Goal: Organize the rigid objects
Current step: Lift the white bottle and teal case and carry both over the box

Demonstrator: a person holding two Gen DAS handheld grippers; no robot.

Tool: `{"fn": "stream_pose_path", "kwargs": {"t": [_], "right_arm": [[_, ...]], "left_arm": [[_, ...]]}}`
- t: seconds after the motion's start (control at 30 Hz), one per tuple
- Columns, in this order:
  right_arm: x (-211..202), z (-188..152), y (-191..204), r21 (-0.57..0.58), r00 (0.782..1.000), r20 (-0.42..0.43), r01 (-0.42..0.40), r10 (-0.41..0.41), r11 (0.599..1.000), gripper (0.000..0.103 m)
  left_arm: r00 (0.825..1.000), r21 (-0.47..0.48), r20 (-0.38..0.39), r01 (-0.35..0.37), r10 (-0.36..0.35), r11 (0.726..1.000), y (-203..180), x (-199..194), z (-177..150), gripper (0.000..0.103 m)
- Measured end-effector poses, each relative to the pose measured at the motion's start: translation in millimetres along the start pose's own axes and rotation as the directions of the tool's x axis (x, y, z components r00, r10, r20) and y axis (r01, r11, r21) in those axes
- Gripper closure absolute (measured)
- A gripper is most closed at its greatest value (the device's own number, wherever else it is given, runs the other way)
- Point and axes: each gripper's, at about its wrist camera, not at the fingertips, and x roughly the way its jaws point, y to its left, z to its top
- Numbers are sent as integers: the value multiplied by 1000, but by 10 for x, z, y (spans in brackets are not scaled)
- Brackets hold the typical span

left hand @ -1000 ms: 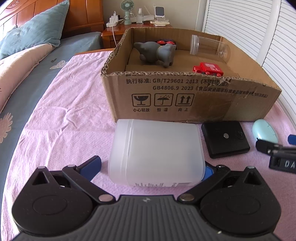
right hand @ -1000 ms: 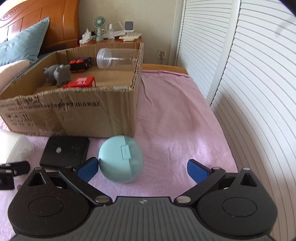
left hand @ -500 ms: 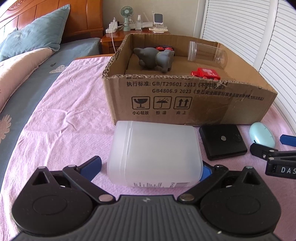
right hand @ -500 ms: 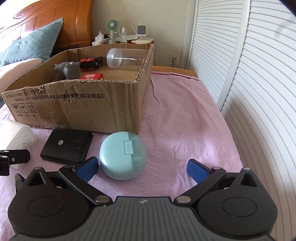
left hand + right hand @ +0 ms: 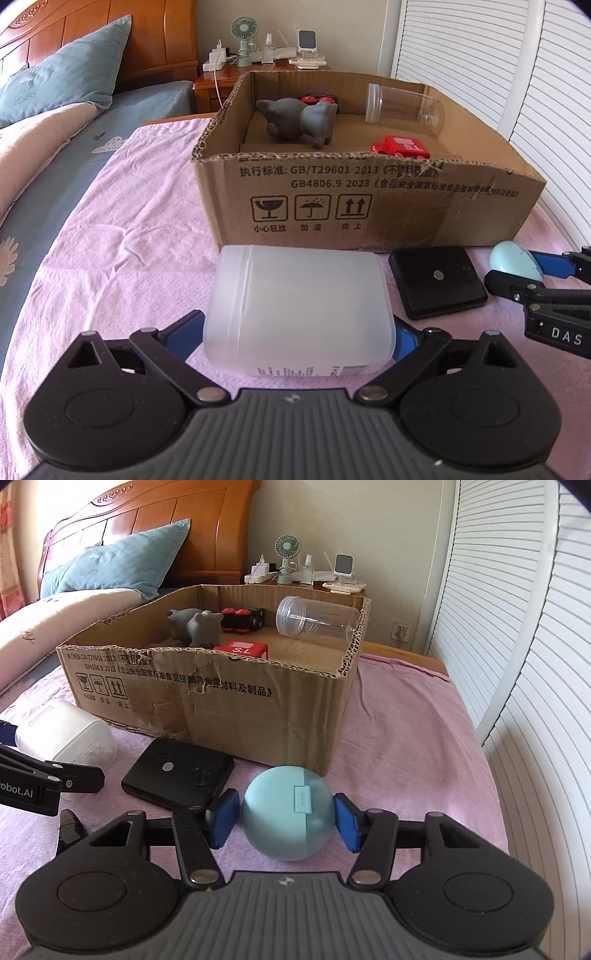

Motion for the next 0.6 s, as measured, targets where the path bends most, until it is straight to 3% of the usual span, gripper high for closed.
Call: {"fn": "stream_pose_path", "kwargs": {"t": [0.27,0.4,0.6], "right_arm": [[-11,-11,5,14,1000,-2,15,-15,1000,42],[-5,-9,-11,13,1000,-1,7,-7,1000,42],[-41,5,18,8,1000,-22,12,-11,1000,45]], "left_arm": [[1000,7,29,1,-1,1000,-12,-79,41,7],[1000,13,26,12,-12,1000,-19,-87,65,20],[1000,11,20,21,-21,1000,-16,-91,76,20]]}}
